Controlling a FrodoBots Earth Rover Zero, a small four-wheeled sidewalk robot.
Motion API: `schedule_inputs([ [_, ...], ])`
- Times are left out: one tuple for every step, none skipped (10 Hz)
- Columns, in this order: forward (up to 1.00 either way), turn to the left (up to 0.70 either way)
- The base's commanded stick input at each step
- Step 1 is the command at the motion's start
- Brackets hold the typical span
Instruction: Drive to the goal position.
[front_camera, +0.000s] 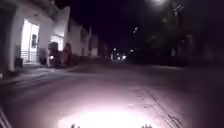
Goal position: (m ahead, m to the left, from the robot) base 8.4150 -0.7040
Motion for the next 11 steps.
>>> schedule_inputs([
  [0.50,0.00],
  [0.50,0.00],
  [0.50,0.00],
  [0.50,0.00],
  [0.50,0.00],
  [0.50,0.00],
  [0.50,0.00],
  [0.50,0.00],
  [0.50,0.00],
  [0.50,0.00],
  [0.50,0.00],
])
